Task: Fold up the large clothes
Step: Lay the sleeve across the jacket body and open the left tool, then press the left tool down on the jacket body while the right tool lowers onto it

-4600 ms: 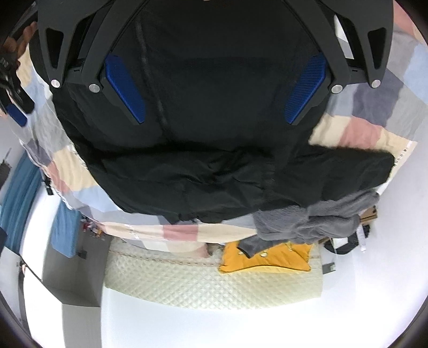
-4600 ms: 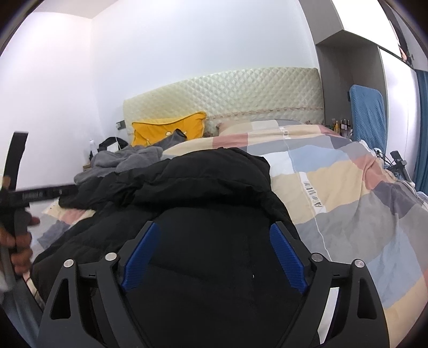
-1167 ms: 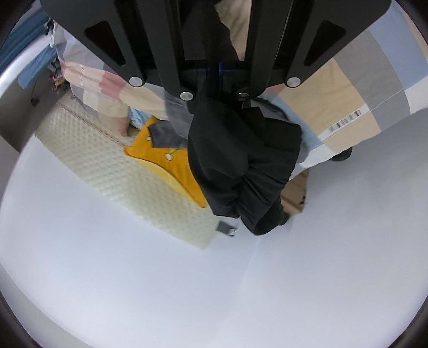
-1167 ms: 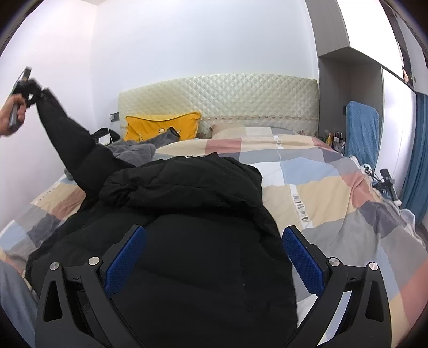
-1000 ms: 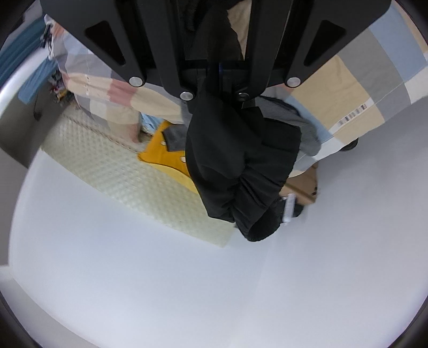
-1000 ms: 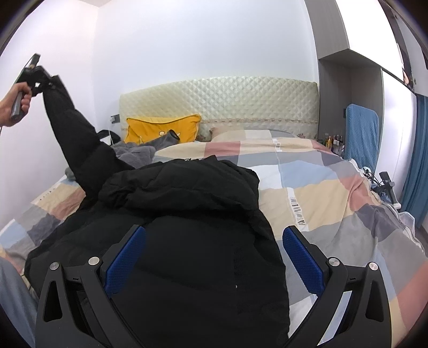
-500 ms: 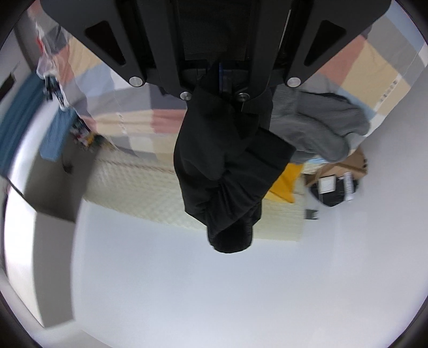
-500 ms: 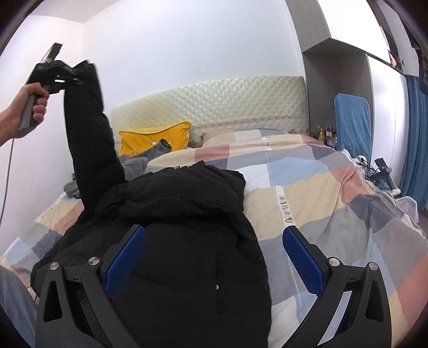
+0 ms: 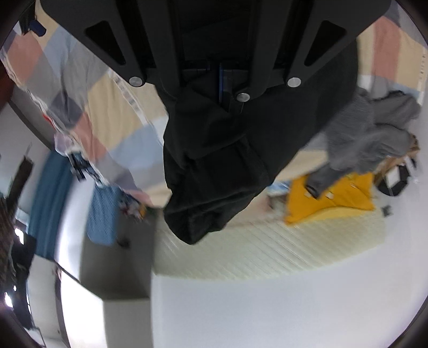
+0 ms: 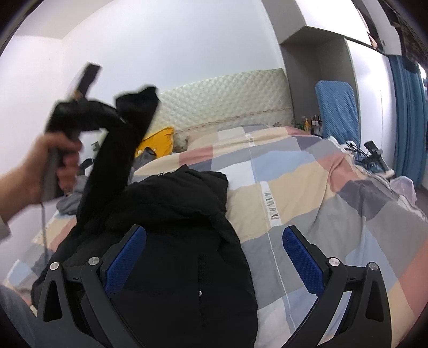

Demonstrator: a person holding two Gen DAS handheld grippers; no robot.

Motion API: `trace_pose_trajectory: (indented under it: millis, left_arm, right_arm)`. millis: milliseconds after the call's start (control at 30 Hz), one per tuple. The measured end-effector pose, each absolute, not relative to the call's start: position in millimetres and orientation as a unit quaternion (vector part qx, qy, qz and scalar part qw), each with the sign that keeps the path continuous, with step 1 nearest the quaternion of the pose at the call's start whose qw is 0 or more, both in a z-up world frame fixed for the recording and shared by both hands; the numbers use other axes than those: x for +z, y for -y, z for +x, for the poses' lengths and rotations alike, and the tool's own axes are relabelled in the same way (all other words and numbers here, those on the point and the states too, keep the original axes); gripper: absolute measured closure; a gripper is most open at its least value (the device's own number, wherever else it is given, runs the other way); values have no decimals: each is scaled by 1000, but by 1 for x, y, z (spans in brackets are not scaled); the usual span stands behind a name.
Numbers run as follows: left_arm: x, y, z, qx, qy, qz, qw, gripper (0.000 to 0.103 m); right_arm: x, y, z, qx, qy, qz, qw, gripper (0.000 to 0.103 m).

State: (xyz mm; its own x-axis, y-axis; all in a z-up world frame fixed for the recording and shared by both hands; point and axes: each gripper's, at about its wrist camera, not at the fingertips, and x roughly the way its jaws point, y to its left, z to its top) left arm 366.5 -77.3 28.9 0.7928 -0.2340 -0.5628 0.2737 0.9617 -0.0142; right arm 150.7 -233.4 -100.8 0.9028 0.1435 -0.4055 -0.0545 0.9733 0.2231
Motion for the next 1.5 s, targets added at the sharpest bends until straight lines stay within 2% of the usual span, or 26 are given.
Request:
trace_pose_trajectory:
  millis: [267,400,600,733,867,933,1000,1033,1067,1100,1167,1500]
  left_arm:
    - [-68,132,402,-146,-364,25,920,100]
    - [-106,148,411,-132,-372,44,918,100]
    - [-150,160,430,-137,-436,64,887,99]
    - [-144,160,430,-136,-435,63,888,95]
    - [-135,158,420,-149,-435,47,887,87]
    - [-133,156,414,-150,-434,40,887,78]
    - [-134,152,413,-155,-447,30,881,59]
    - [-133,152,411,-160,-449,33,878,55]
    - [-130,151,409,-161,-446,37,880,45]
    - [-126,149,405,-161,-439,40,883,28]
    - [-115,143,396,-167,-419,35,892,16]
    - [-65,59,352,-155,-384,6,910,16]
  right_arm:
    - [-120,238,168,52,-238,115,963,0]
    - [-134,235,179,53,-257,112,958,0]
    - [-144,233,188,55,-264,114,956,0]
    - [-148,227,189,58,-269,105,956,0]
    - [-148,225,187,55,-265,98,958,0]
    - [-149,224,186,50,-264,95,959,0]
    - [-148,223,186,47,-264,93,959,0]
    - [-148,221,185,47,-263,89,960,0]
    - [-148,220,186,46,-262,87,960,0]
    - [-148,219,185,46,-262,85,960,0]
    - [-148,218,185,46,-260,83,961,0]
    - [-146,204,189,55,-254,68,963,0]
